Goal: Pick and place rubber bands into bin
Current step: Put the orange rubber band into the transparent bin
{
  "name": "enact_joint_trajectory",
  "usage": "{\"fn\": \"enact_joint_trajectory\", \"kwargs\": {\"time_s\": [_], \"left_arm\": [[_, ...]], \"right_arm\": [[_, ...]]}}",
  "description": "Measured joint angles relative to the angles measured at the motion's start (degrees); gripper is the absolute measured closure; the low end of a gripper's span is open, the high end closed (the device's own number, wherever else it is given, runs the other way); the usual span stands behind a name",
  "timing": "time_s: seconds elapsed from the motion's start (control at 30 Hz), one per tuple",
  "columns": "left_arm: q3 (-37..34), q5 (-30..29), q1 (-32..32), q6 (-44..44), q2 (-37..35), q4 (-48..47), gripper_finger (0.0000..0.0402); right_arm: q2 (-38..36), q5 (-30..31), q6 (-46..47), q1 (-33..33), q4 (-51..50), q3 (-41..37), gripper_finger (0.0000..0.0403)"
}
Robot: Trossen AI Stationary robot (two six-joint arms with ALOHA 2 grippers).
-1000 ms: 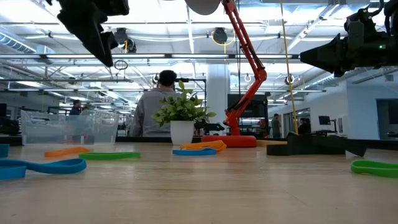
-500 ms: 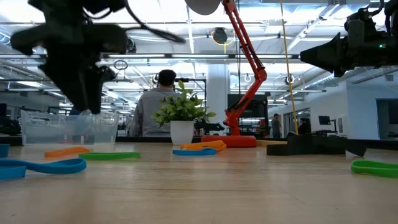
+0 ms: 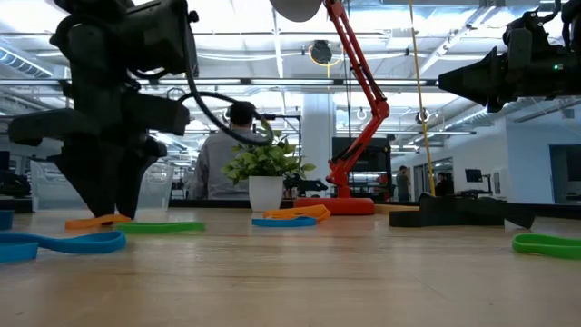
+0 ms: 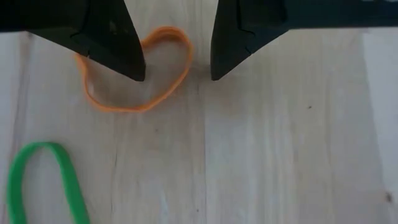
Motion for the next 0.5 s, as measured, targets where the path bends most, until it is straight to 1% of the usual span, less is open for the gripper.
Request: {"fn": "enact_joint_trajectory", "kwargs": {"time_s": [0.17,0.23,0.33,0.5], "left_arm": [[0.09,1.44,0.39,-0.02,1.87,0.62,0.0211],[0.04,1.41,0.34,-0.02,1.87,0.83,0.0218],[0.00,1.40,0.34,0.34,1.74,0.86,0.0243],[-0.02,1.79,0.30,2.79,1.65,1.49,0.0302]], "right_arm": [[0.00,0.02,0.00,0.01,0.00,0.01,0.0289],[0.00,0.04,0.00,0.01,0.00,0.02,0.0289],[0.00,0.04,0.00,0.00,0.00,0.01,0.0289],[0.00,0.02,0.00,0.00,-0.02,0.02,0.0289]]}}
